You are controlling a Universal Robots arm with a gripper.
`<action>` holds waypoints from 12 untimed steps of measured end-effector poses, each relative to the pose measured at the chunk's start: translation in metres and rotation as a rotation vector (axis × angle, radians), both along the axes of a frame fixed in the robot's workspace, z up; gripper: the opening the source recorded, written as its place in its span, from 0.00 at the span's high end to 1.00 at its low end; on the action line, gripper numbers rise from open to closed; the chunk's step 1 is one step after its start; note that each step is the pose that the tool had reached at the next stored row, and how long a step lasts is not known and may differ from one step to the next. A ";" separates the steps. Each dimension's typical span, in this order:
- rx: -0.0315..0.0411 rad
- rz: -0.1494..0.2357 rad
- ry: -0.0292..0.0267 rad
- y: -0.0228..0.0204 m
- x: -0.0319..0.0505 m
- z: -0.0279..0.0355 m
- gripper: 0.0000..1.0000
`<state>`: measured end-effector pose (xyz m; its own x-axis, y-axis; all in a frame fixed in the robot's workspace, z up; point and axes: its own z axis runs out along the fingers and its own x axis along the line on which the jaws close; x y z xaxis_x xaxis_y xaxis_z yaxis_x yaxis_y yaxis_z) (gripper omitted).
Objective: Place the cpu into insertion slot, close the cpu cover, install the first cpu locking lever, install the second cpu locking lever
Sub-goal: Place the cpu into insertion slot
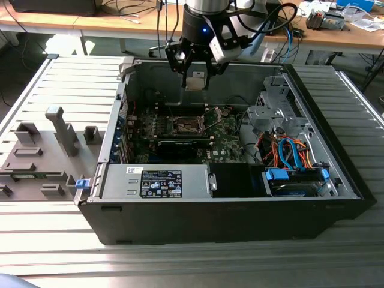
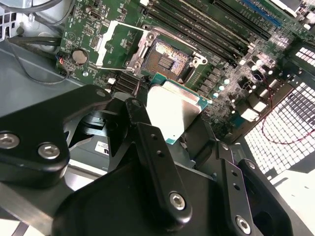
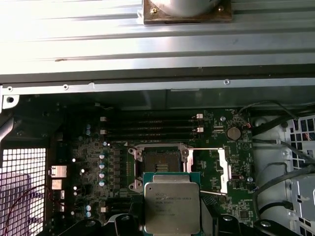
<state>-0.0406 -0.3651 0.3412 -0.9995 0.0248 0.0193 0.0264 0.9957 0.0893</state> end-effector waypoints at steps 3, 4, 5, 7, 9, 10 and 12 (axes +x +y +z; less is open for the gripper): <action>0.0000 0.000 0.0000 0.0000 0.0000 -0.0008 0.46; 0.0001 0.000 0.0000 0.0000 0.0000 -0.0011 0.46; 0.0001 0.000 0.0000 0.0000 0.0000 -0.0013 0.46; 0.0001 0.000 0.0000 0.0000 0.0000 -0.0018 0.46; 0.0001 0.000 0.0000 0.0000 0.0000 -0.0023 0.46; 0.0000 0.000 0.0000 0.0000 0.0000 -0.0024 0.46; 0.0000 0.000 0.0000 0.0000 0.0000 -0.0030 0.46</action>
<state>-0.0406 -0.3651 0.3382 -0.9995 0.0248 0.0193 0.0264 0.9957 0.0893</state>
